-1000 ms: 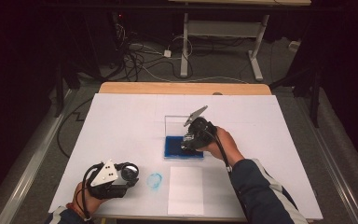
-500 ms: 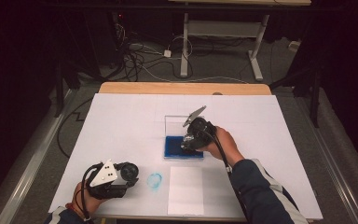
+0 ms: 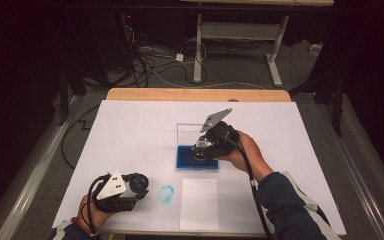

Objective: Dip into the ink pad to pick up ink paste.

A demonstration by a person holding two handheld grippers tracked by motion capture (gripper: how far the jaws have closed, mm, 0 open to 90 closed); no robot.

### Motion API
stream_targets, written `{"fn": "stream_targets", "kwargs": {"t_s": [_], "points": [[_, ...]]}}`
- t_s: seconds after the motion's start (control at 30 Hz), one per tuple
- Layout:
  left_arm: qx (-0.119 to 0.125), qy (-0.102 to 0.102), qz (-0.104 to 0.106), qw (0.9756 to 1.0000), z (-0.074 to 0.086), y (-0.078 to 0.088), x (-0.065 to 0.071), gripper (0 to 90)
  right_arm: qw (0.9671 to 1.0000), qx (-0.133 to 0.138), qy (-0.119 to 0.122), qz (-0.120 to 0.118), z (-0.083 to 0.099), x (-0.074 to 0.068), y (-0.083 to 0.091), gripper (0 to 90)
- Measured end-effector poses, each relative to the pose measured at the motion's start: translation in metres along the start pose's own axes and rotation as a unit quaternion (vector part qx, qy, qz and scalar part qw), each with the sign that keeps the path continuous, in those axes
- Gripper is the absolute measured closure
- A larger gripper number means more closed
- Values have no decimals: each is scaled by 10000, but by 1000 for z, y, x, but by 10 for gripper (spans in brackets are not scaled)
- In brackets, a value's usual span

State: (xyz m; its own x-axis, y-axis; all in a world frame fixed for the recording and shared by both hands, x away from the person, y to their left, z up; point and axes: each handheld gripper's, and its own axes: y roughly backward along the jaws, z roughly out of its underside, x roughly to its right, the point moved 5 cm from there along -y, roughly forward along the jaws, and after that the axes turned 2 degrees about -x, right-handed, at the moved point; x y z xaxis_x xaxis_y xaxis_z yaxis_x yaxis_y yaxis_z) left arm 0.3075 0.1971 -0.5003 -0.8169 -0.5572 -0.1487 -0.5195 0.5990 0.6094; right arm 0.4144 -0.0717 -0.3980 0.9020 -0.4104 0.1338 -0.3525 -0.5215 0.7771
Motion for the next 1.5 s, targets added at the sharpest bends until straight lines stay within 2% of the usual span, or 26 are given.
{"fn": "stream_targets", "kwargs": {"t_s": [0.13,0.43,0.9,1.5], "points": [[1,-5,-11,10000,0,0,-1,365,9997,194,163,-57,-2,-13,12,565],[-4,-8,-2,10000,0,0,-2,366,9986,285,429,-145,1,-32,24,565],[-2,17,26,10000,1,0,-2,366,9979,323,517,-224,13,-42,41,566],[1,14,13,10000,0,0,-2,366,9958,221,767,-442,15,-65,39,565]]}}
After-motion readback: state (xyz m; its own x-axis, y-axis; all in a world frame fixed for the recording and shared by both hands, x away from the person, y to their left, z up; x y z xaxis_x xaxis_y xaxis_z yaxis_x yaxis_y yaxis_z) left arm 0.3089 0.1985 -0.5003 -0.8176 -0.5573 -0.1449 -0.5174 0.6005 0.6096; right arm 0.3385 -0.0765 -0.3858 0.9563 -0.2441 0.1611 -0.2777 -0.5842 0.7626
